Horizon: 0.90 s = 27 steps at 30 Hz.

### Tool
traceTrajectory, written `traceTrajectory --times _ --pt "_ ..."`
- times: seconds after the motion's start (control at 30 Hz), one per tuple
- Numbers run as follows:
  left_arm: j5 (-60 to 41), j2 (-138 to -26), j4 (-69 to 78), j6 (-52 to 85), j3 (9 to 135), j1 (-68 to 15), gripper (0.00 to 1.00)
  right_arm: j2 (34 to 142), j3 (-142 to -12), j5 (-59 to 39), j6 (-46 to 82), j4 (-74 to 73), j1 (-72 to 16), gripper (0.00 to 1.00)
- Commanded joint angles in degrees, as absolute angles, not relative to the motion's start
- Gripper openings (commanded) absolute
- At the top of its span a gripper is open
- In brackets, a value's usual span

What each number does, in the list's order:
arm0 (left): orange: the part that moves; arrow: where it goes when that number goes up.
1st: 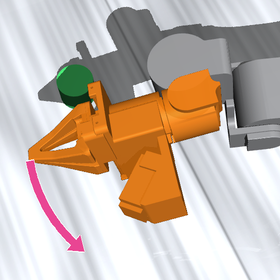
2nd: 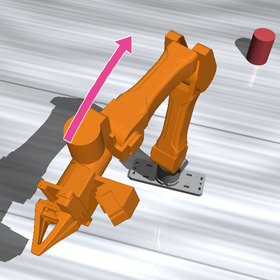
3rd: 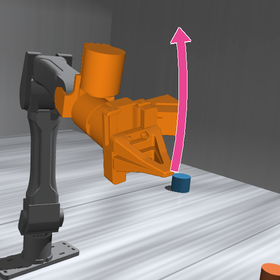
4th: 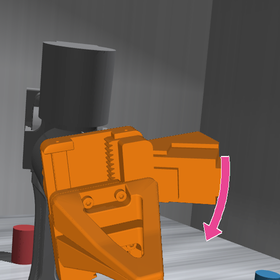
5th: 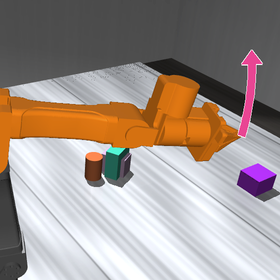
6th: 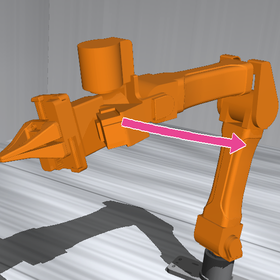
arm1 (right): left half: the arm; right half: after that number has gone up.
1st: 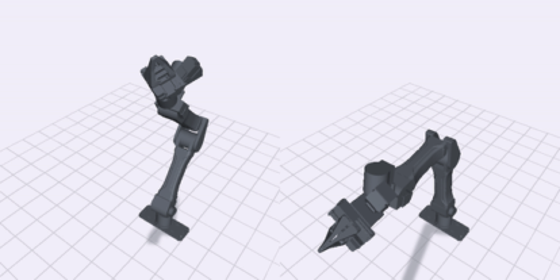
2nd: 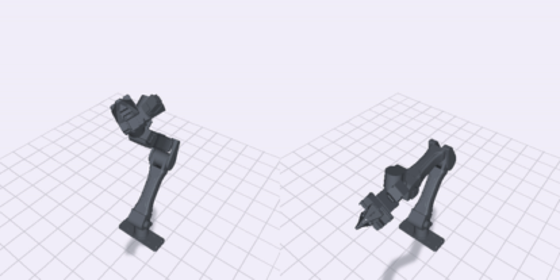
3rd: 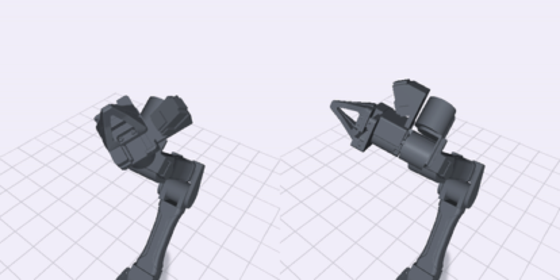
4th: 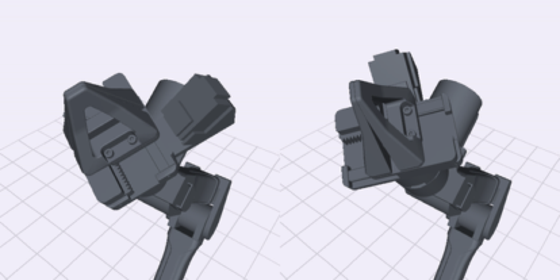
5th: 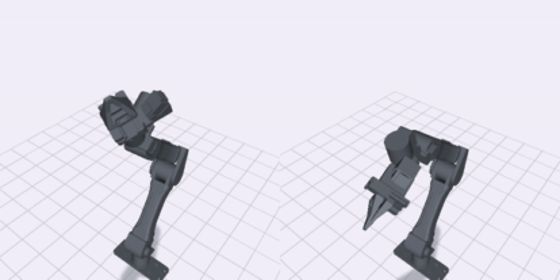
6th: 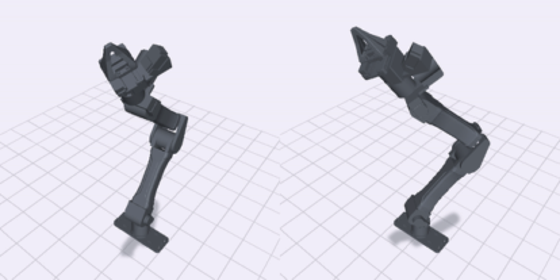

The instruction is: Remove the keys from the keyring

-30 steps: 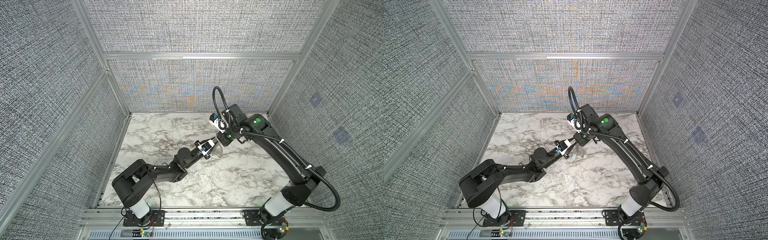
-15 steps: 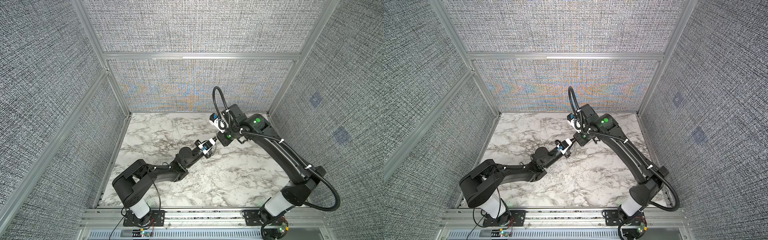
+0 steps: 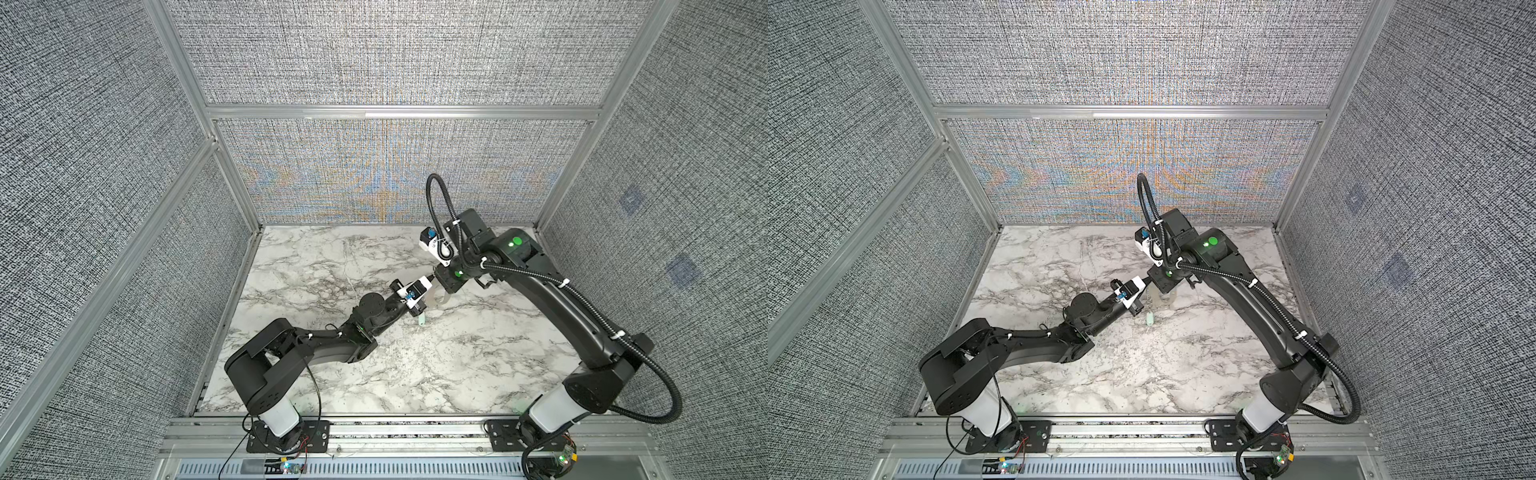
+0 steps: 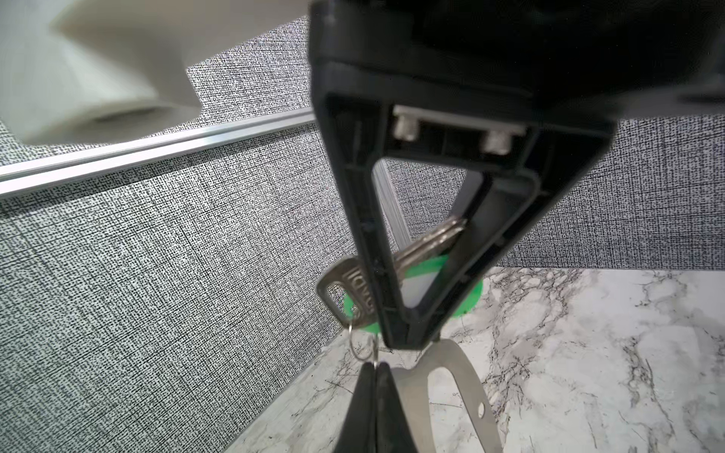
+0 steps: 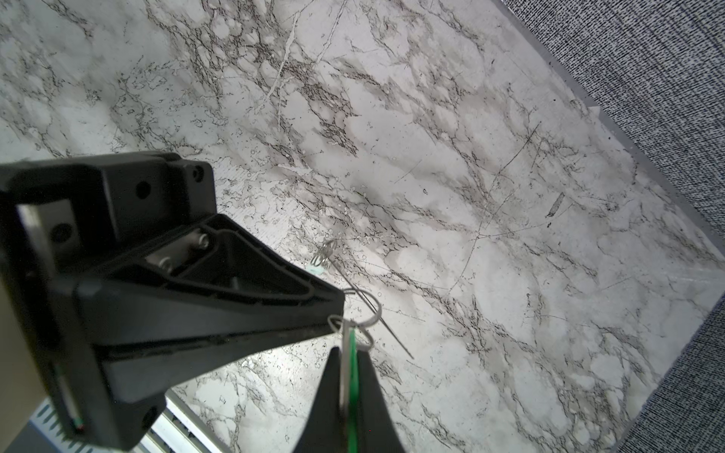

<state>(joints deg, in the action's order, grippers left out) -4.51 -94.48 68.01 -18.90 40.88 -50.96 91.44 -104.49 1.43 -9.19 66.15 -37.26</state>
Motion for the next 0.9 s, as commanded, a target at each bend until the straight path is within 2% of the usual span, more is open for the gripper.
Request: traceTrajectory --times 0.0,0.87 --pt "-6.6 -93.9 69.4 -19.6 40.3 -51.0 0.0 90.5 -103.9 1.2 -8.8 65.7 -37.0 0.0" --pt "-12.2 -92.9 76.1 -19.1 38.2 -50.8 0.0 86.5 -93.4 -1.5 -7.5 61.4 -35.2 0.0"
